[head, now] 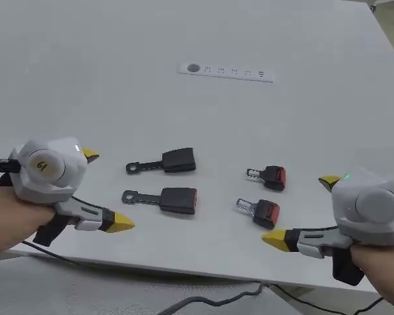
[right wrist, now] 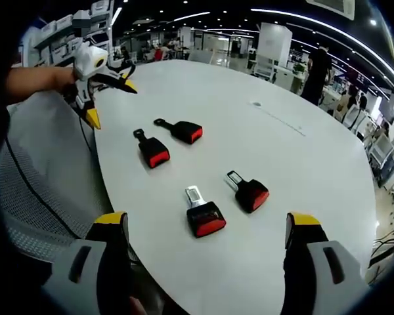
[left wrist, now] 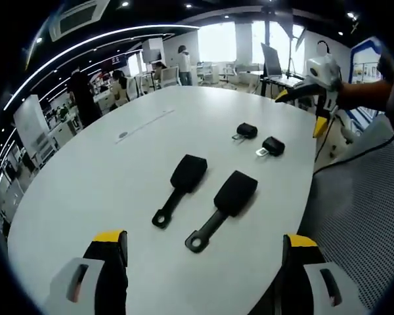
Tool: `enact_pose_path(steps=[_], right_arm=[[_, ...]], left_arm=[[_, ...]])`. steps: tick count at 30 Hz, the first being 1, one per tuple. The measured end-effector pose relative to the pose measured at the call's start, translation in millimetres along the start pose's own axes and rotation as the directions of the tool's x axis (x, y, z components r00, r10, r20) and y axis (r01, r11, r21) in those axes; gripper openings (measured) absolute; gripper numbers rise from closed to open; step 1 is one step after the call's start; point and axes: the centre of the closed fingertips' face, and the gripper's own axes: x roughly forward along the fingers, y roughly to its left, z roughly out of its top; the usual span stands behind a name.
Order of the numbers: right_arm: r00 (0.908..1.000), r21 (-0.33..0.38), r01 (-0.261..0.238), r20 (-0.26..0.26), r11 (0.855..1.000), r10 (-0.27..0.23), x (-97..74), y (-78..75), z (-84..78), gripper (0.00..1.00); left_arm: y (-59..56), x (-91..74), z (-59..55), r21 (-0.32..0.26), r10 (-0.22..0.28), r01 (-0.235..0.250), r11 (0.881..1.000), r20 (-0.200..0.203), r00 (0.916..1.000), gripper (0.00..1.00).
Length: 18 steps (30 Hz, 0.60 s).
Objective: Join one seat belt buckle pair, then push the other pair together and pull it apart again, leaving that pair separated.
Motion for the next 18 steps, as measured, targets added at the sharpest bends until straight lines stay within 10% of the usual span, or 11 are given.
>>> enact_pose_path(steps=[18], right_arm=[[1.0,-0.014,-0.006,-0.002,1.0,0.006,2.1,-1.5,2.1,0.98]], left_arm=[[-1.2,1.9,-2.2,0.003,-0.012,0.012,1.0,-0.007,0.9999,0.99]])
